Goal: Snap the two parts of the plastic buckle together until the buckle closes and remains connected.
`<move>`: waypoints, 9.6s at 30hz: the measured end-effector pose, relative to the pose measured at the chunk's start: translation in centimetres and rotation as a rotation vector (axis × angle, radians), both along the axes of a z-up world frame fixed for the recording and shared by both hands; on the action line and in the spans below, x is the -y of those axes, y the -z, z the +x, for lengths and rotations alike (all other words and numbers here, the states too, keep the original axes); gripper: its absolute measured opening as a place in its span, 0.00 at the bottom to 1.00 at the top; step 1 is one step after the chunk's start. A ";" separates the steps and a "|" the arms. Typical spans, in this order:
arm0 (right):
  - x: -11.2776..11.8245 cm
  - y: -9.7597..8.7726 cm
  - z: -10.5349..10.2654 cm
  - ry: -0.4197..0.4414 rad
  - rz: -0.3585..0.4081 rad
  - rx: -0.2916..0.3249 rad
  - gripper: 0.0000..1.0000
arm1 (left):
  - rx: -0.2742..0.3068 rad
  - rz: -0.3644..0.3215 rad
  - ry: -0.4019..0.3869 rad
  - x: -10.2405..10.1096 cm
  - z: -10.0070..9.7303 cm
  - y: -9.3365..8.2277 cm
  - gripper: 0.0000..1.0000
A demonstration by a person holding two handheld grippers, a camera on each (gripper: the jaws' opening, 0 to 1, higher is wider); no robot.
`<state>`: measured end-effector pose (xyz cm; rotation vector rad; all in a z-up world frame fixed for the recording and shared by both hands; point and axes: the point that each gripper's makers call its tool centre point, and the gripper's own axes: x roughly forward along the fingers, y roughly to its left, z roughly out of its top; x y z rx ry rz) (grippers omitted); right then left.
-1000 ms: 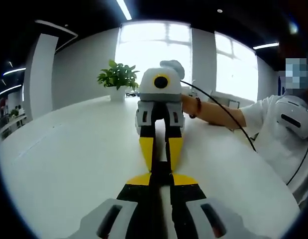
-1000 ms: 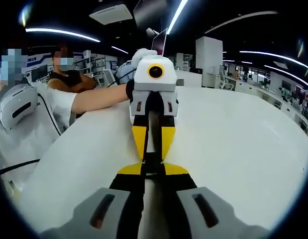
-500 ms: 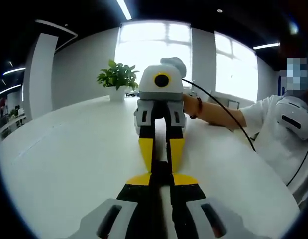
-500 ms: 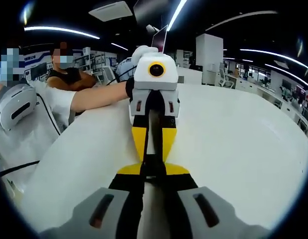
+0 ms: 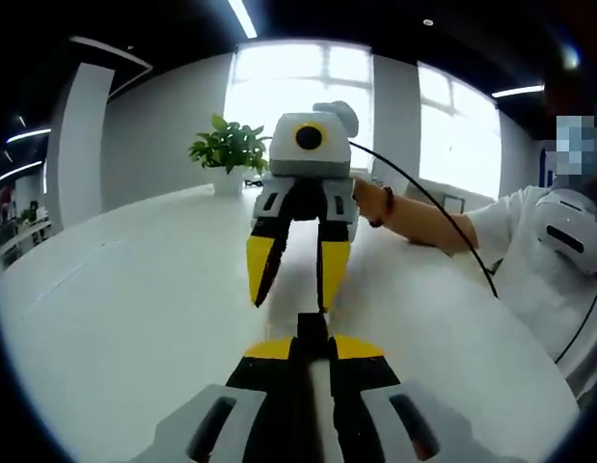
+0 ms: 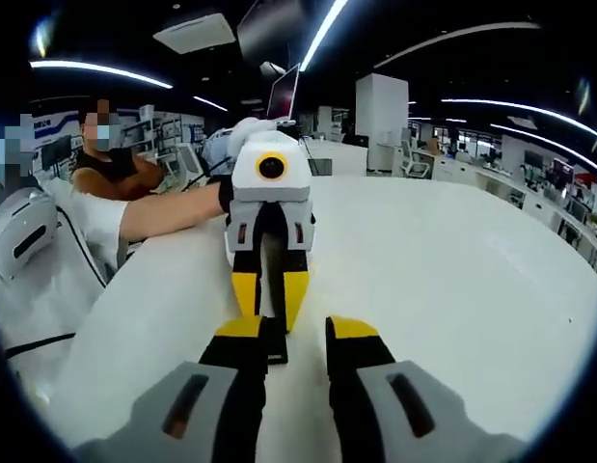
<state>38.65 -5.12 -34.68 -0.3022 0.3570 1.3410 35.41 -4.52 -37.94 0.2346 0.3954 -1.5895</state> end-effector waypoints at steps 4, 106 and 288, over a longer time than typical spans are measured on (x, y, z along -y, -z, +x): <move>0.5 -0.4 1.1 0.055 0.012 -0.015 0.35 | 0.000 0.000 0.000 0.0 0.0 0.0 0.10; 8.7 -2.0 10.0 0.587 0.094 0.158 1.00 | 0.070 -0.068 -0.371 -1.6 6.4 -3.7 0.11; 6.2 -3.0 7.8 0.407 0.016 0.255 0.98 | 0.053 -0.035 -0.695 -0.2 14.5 -3.0 0.11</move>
